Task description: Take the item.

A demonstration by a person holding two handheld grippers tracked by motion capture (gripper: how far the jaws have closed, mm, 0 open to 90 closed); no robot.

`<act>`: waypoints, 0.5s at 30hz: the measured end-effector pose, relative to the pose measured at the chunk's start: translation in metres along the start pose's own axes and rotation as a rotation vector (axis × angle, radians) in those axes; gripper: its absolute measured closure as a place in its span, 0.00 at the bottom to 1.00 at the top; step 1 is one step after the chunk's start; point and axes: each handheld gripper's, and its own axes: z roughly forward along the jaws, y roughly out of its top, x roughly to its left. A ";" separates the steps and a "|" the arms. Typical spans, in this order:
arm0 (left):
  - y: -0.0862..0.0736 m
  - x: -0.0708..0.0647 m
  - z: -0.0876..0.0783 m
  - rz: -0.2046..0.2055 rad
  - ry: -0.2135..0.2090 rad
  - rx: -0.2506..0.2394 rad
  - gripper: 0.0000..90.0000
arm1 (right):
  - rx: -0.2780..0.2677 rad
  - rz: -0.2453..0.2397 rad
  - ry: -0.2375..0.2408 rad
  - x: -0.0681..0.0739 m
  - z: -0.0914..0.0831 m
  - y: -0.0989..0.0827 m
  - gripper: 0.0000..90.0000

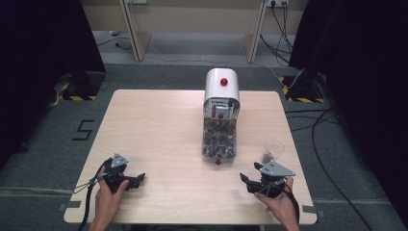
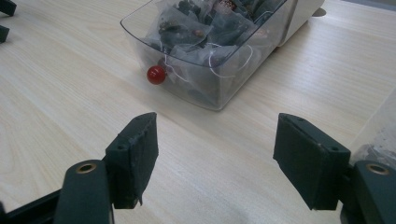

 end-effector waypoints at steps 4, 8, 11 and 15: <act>0.000 0.000 0.000 -0.001 0.000 0.000 0.00 | 0.001 0.001 0.003 0.001 -0.001 -0.003 0.33; 0.000 0.000 0.000 0.000 0.000 0.000 0.00 | 0.007 0.007 0.004 0.002 -0.001 -0.006 0.32; 0.000 0.000 0.000 0.000 0.000 0.000 0.00 | 0.014 0.012 0.002 0.001 -0.002 -0.011 0.32; 0.000 0.000 0.000 0.000 0.000 0.000 0.00 | 0.023 0.019 -0.001 0.001 -0.003 -0.015 0.32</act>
